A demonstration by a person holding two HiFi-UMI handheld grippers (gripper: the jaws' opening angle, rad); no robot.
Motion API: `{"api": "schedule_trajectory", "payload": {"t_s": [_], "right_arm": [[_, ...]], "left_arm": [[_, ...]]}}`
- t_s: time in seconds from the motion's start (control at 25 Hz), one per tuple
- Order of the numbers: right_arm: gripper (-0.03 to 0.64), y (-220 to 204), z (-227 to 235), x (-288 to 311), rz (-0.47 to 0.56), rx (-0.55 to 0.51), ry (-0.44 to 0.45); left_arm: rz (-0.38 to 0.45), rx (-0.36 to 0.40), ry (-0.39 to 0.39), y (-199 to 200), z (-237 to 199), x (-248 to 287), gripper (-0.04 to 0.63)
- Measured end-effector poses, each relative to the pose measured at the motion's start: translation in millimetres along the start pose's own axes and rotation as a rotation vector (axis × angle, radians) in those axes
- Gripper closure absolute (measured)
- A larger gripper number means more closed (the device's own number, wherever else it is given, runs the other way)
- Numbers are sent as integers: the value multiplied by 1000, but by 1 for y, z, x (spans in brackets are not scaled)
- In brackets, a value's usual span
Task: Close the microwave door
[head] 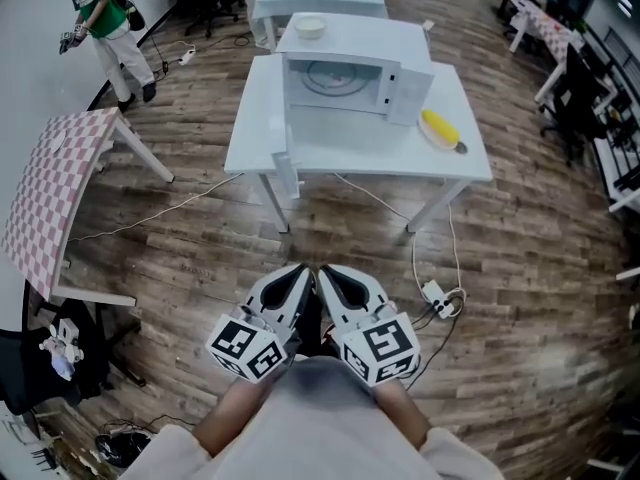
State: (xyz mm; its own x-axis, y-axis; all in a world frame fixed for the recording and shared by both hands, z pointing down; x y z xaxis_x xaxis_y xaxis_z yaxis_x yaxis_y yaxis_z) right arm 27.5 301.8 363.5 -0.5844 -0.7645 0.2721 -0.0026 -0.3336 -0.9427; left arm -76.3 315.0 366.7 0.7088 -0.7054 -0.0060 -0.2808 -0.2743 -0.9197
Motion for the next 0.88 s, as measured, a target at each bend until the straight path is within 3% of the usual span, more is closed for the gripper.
{"api": "schedule_trajectory", "payload": {"t_s": [0.4,0.88], "right_arm": [[594,1,14,25,-43,-4,-6],[594,13,33,81,-83,10,22]], "left_arm": [[-9,-23,-32,6,-18,16,577],[-32,-55,2,18,-71,40,577]]}}
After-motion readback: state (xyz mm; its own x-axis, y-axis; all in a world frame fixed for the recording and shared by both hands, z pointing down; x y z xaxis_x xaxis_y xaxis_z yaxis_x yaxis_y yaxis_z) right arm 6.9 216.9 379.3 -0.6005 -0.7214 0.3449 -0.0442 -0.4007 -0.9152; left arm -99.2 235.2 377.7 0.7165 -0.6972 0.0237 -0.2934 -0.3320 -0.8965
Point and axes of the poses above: the fingertips, and each gripper's own axes: x forward along the fingers, z to its right, y out of its top, the point moved 6 cm from there along -x, backward along the fingers, and after that the axes turned 14 degrees about -y, right-handed, at the moved point
